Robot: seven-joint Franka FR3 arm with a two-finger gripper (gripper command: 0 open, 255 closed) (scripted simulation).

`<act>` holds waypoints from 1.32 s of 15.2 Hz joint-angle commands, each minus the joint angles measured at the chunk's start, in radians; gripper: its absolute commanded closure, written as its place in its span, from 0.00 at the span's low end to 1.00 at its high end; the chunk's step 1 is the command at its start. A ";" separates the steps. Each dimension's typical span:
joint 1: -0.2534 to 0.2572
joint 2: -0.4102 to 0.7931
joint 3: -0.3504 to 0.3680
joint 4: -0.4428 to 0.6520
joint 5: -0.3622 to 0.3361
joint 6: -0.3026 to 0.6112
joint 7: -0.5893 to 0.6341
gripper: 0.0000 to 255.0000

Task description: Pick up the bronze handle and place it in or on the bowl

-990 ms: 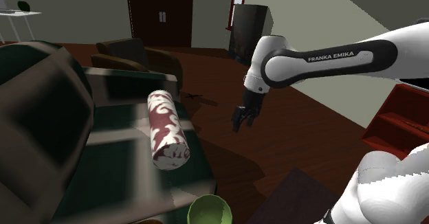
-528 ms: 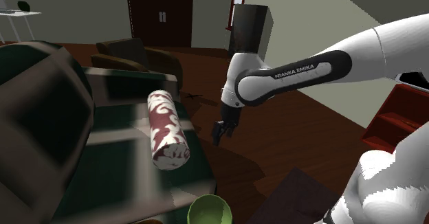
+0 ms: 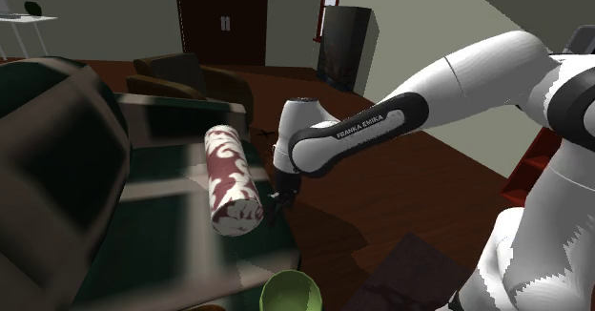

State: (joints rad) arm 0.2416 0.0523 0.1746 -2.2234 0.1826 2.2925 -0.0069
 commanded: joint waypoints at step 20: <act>0.254 0.705 0.063 0.576 -0.212 0.090 0.013 0.00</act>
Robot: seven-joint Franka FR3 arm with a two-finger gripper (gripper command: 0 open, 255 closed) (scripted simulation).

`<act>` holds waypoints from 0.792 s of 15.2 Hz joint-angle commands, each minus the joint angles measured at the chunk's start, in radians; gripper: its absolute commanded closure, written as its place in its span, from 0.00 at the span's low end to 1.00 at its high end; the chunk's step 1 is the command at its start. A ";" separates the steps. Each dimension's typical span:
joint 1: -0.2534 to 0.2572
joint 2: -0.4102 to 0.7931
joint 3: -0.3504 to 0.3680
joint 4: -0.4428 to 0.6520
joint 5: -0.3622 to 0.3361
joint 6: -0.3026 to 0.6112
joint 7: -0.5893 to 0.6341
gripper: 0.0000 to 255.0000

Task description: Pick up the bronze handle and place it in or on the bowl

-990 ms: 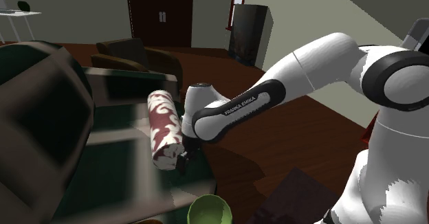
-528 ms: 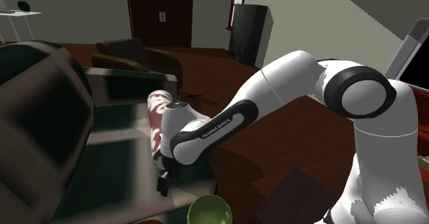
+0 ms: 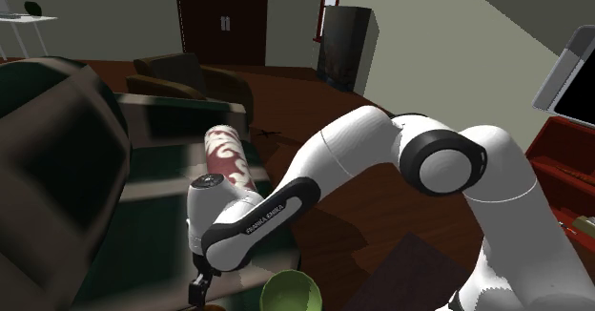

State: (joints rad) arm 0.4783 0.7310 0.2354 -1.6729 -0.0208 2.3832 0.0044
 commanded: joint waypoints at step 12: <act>0.043 0.124 -0.009 0.071 -0.024 0.051 0.006 0.00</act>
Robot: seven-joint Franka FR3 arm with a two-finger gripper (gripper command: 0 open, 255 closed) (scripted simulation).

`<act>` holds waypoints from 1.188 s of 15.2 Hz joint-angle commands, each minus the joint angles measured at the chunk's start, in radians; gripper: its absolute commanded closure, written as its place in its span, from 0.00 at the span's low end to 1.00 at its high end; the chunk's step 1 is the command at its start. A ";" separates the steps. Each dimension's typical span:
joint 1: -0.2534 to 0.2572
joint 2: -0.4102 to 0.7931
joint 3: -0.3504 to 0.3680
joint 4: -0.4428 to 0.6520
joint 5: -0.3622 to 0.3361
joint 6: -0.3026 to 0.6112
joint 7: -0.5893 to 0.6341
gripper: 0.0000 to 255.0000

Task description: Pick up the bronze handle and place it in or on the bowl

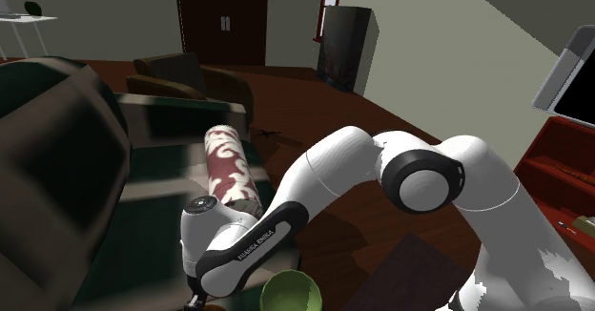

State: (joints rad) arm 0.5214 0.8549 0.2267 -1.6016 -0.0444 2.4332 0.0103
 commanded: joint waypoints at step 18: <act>-0.005 -0.042 0.006 -0.015 0.005 -0.027 0.002 1.00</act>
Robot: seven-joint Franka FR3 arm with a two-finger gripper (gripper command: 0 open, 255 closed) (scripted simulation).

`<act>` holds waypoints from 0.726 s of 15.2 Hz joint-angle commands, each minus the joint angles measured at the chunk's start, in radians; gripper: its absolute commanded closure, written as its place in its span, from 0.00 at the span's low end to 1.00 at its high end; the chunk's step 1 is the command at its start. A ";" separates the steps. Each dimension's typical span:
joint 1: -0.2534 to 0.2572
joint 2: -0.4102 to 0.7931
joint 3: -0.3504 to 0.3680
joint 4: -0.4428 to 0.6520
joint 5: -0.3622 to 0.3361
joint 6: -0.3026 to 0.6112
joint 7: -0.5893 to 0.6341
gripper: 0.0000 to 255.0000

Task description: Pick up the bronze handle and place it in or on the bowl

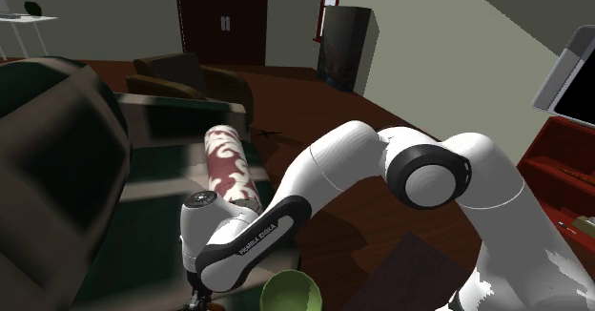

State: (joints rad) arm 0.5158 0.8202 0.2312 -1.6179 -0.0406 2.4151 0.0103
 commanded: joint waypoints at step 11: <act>-0.013 -0.115 0.017 -0.019 0.016 -0.095 0.005 1.00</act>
State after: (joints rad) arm 0.5038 0.7167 0.2465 -1.6344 -0.0266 2.3293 0.0142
